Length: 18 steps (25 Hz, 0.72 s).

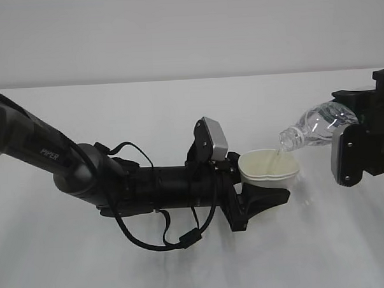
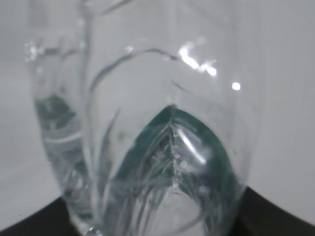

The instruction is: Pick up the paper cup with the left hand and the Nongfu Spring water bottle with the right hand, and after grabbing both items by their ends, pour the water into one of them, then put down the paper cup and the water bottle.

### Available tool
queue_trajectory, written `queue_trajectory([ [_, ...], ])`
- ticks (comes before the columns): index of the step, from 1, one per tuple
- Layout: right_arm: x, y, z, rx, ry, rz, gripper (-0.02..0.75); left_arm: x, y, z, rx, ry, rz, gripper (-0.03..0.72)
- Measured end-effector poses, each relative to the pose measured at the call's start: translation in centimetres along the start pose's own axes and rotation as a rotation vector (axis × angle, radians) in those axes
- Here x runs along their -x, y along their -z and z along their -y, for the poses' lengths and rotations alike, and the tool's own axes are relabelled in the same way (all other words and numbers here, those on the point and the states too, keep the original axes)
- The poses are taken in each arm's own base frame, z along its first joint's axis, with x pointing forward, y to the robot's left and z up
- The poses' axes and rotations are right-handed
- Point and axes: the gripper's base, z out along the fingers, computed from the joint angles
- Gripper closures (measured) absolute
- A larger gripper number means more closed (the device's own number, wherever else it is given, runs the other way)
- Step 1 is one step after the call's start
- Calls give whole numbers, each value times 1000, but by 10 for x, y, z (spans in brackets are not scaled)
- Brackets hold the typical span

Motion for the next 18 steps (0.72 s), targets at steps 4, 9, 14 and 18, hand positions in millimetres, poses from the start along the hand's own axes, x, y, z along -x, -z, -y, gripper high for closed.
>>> queue_trajectory([
  [4,0,0,0,0,1,0,363,0,0,0,0,0,0,258],
  [9,0,0,0,0,4,0,363,0,0,0,0,-1,-3,258],
  [14,0,0,0,0,10,0,363,-1,0,0,4,-1,-10,258],
  [18,0,0,0,0,12,-2,363,-1,0,0,3,-2,-12,258],
])
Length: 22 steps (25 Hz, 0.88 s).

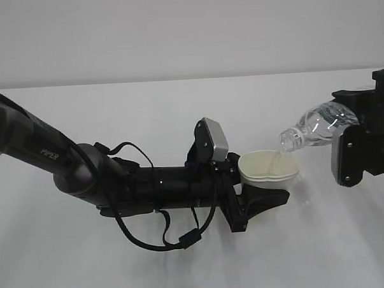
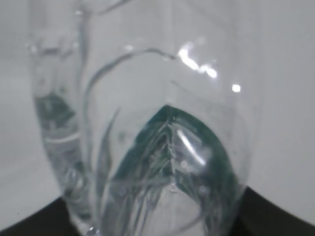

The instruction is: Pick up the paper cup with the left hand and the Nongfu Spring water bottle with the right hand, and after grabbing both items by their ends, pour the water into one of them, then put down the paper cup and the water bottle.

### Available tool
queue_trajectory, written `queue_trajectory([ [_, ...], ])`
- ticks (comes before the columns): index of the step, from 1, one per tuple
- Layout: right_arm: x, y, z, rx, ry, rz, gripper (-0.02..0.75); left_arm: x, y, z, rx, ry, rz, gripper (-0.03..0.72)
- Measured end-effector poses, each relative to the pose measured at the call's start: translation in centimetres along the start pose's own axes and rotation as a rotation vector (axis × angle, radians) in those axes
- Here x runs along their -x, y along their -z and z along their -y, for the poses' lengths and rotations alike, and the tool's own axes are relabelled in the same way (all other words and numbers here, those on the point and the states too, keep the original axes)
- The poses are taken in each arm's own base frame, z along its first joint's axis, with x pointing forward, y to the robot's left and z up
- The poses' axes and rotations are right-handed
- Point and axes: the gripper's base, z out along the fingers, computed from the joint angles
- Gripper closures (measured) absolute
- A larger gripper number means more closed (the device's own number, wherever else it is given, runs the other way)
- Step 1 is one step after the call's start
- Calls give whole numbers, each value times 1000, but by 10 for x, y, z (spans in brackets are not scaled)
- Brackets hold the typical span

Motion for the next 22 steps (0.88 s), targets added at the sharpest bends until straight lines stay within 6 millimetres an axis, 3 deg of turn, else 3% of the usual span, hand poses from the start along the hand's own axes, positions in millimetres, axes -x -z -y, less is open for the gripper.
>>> queue_trajectory([
  [22,0,0,0,0,11,0,363,0,0,0,1,0,-2,258],
])
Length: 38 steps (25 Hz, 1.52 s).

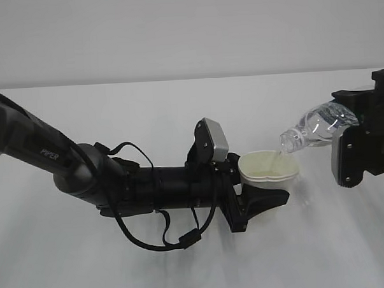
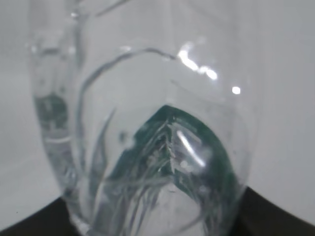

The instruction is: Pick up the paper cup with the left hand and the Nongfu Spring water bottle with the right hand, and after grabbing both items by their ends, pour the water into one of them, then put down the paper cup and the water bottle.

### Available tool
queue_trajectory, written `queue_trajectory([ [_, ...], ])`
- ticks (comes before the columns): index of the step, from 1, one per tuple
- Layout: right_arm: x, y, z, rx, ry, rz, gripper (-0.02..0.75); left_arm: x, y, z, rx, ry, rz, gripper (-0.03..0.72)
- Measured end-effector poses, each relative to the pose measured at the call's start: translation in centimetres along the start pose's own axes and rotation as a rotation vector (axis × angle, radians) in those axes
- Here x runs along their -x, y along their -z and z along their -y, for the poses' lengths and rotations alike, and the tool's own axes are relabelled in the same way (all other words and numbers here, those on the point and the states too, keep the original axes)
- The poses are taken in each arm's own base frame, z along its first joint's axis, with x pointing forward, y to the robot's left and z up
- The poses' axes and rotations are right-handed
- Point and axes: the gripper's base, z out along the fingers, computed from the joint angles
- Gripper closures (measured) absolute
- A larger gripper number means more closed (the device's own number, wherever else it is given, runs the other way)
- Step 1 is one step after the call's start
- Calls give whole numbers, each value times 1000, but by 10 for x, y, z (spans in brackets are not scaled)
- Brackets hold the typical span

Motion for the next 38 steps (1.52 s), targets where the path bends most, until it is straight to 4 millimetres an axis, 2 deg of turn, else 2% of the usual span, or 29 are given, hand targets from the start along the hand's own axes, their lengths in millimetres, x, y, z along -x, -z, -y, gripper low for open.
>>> queue_trajectory([
  [38,0,-1,1,7,27,4,363,0,0,0,1,0,-2,258],
])
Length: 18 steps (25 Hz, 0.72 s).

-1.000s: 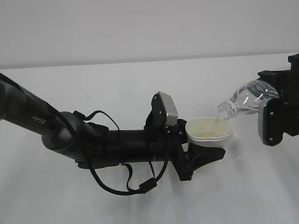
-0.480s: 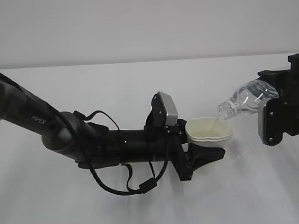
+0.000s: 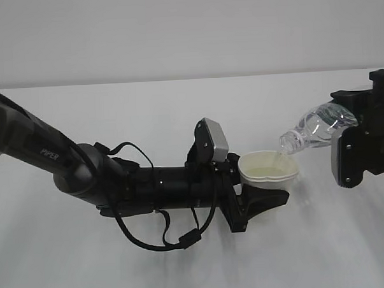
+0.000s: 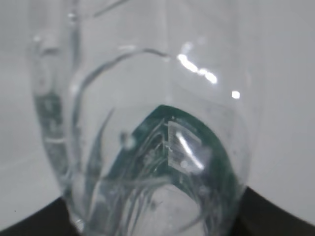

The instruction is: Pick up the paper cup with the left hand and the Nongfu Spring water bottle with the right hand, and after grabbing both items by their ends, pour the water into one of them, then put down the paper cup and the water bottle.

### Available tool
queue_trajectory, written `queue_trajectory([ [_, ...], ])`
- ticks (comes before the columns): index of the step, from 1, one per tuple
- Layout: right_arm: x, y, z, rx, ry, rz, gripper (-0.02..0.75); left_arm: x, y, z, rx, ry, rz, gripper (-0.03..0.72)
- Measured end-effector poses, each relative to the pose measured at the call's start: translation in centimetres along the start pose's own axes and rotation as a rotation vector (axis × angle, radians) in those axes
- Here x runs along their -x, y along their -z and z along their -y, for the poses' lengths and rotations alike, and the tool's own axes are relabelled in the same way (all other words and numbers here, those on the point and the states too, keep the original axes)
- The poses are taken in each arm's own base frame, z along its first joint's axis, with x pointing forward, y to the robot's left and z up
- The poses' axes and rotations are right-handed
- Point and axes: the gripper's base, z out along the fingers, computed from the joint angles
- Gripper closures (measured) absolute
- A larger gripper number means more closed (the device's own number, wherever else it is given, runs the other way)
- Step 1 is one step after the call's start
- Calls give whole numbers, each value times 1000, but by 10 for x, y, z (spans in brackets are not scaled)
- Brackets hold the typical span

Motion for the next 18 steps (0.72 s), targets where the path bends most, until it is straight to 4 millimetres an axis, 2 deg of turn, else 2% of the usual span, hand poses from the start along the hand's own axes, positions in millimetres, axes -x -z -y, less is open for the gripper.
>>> queue_trajectory([
  [18,-1,-2,2,-4,7,1,363,0,0,0,0,0,0,258],
])
